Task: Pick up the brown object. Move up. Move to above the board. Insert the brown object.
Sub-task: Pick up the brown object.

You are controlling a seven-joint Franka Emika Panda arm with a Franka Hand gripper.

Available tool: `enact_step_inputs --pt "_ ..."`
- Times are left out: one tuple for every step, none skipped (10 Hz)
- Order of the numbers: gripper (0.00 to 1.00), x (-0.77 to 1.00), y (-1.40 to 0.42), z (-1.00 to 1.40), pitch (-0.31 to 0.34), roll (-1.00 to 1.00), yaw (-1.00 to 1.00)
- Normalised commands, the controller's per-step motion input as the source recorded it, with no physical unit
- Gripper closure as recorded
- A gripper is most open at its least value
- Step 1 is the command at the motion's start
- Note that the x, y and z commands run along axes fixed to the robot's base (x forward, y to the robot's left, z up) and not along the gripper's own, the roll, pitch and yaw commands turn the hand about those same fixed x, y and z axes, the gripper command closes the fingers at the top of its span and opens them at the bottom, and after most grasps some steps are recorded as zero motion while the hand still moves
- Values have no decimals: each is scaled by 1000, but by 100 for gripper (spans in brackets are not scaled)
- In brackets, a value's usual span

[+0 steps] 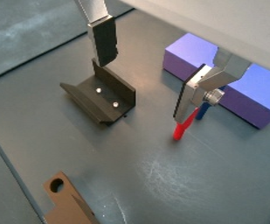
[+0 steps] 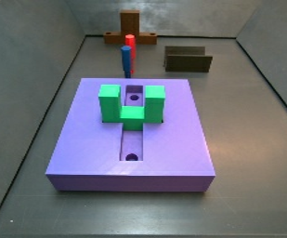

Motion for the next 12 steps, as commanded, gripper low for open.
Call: enact_step_inputs --pt "0 -14 131 -186 -10 -13 0" --pt "0 -26 723 -189 -90 -206 -129" --pt "0 -209 863 -183 -203 -296 0" --pt "0 -226 889 -234 -189 -243 0" --pt "0 -214 851 -240 -167 -206 0" --pt "0 -220 769 -309 -100 -93 -123" --pt "0 -200 706 -357 -67 -74 -217" --pt "0 -146 640 -537 -96 -93 -271" --pt "0 -200 514 -640 -220 -77 -349" --pt "0 -203 357 -666 -217 -51 -374" --pt "0 -103 226 -471 -243 -103 -349" --pt "0 0 194 -274 -220 -160 -197"
